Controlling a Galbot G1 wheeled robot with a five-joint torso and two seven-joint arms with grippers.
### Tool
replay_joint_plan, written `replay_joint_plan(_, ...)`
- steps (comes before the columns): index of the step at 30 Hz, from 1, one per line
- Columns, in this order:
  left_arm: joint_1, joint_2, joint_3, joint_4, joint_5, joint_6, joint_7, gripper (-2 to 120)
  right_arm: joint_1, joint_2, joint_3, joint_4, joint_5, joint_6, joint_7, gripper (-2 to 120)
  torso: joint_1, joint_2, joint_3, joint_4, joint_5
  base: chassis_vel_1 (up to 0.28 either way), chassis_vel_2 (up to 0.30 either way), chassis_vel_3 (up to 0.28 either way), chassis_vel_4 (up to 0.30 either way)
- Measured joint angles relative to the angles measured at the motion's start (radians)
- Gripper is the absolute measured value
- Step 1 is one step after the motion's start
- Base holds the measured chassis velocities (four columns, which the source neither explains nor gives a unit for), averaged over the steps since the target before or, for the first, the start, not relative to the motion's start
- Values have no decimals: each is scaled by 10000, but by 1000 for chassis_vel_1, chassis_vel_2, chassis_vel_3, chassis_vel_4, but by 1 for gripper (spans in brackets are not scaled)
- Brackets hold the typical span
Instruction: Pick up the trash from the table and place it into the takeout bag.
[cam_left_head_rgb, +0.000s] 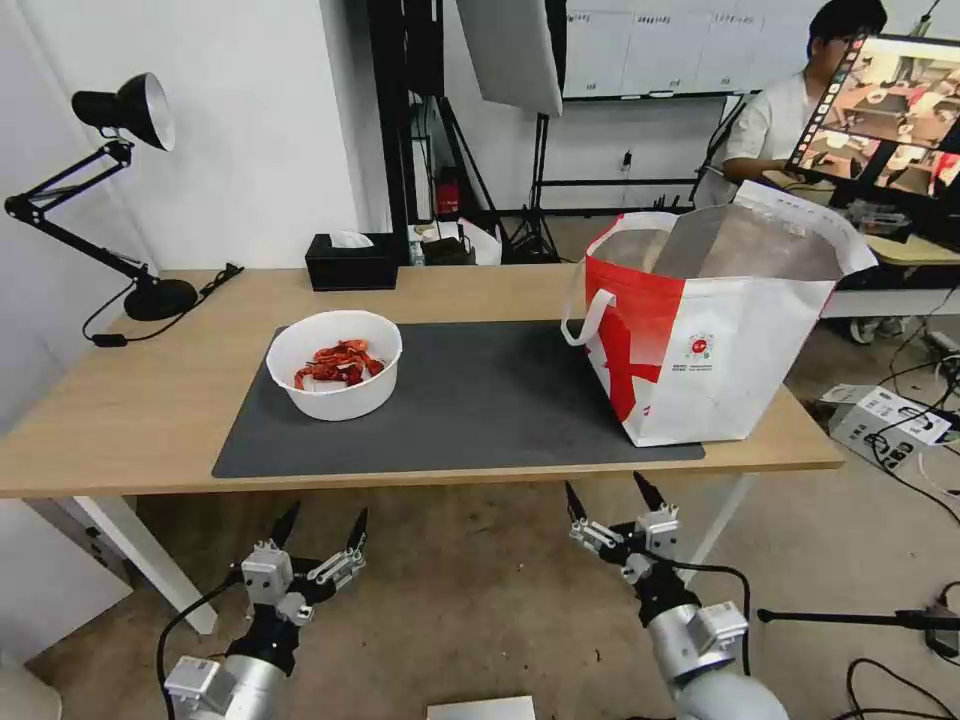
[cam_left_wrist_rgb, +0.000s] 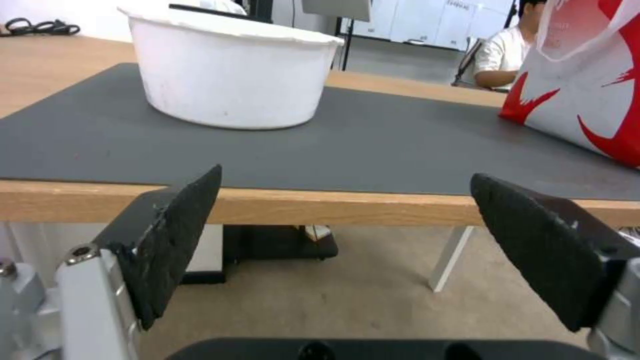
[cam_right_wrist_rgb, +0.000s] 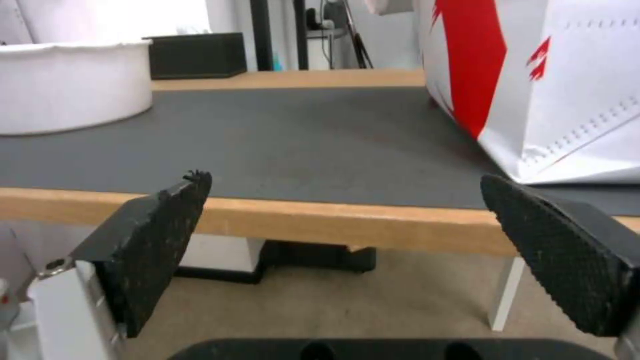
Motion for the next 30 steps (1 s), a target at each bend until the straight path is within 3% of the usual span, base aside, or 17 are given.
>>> replay_joint_plan(22,-120,148,-71,127,-180,-41,11,100,327,24,-271,-338,-130,-27,109,100,-1,0,0,2,0,0,0,0,0)
replay_joint_plan(30,-1004,1209,-552,-376,-1381,705,-342,100,332,18,-272,-338,-126,-34,112,100,0,-1,1,1,0,0,0,0,0)
